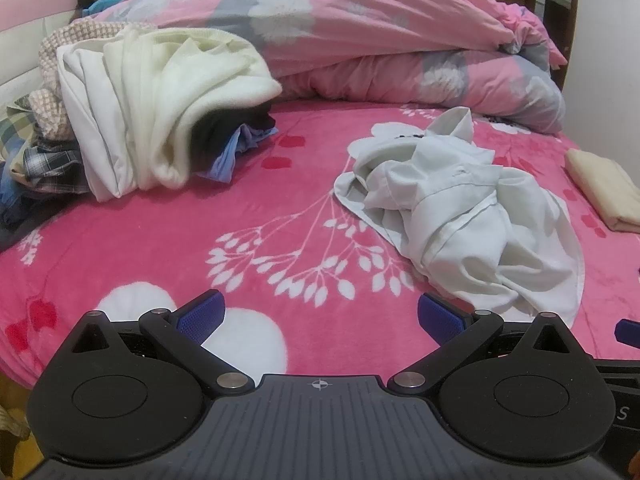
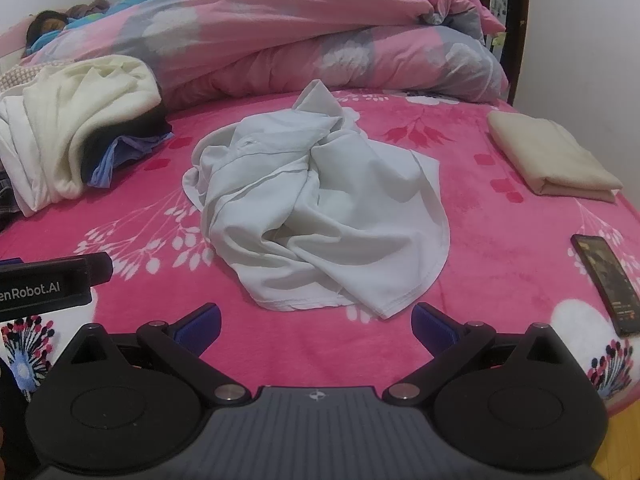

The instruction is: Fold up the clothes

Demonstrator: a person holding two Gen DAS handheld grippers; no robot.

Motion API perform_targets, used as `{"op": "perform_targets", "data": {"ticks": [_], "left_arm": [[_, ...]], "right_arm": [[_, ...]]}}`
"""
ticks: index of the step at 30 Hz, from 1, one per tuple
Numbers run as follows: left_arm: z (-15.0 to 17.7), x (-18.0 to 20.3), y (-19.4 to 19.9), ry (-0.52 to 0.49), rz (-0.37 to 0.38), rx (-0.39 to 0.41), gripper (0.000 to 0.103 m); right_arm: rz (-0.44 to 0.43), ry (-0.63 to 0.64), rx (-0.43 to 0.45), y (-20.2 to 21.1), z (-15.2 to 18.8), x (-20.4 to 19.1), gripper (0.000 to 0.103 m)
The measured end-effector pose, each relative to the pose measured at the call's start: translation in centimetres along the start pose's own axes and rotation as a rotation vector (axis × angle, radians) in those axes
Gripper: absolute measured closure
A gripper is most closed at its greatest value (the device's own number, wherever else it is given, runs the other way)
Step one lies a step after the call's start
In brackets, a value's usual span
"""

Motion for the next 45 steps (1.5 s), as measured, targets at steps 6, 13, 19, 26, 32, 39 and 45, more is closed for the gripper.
{"op": "perform_targets", "data": {"ticks": [6,13,19,26,32,39,45], "left_arm": [[-0.1,0.1,0.0,-0.001,0.000,0.000,0.000],[-0.2,0.4,0.0,-0.010,-0.003,0.005,0.000],[-0.4,0.5,0.0,-0.012,-0.003,0.009,0.000],[-0.4,0.9,0.0,-0.019,-0.001,0.009,0.000],[-0.4,1.1,0.1,-0.021,0.002,0.010,0.000],[-0.3,1.3,0.0,-0.017,0.012,0.008,0.000],[-0.4,1.4,-0.1,0.000,0.033,0.019,0.000]], "right_arm": [[-0.002,-0.002,0.002,0.0,-0.1,0.1,0.000],[-0.008,-0.011,0.005,-0.2,-0.2,0.4,0.000],[-0.011,-0.011,0.009,-0.2,-0.4,0.6,0.000],[-0.011,-0.016,0.011,-0.2,-0.4,0.8,0.000],[-0.007,-0.022,0.014,-0.2,-0.5,1.1,0.000],[-0.006,-0.031,0.011,-0.2,-0.4,1.6,0.000],[-0.018,-0.043,0.018,-0.3,-0.3,1.7,0.000]]}}
Point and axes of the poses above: each gripper's, at about its wrist camera, not at the fingertips, and y roughly against the way its jaws point, x to its right, z to its underside, the point moved 6 cm from there along -y, roughly the way its jaws point, and after that the axes turned 12 degrees about -z, right-handed, at the moved point
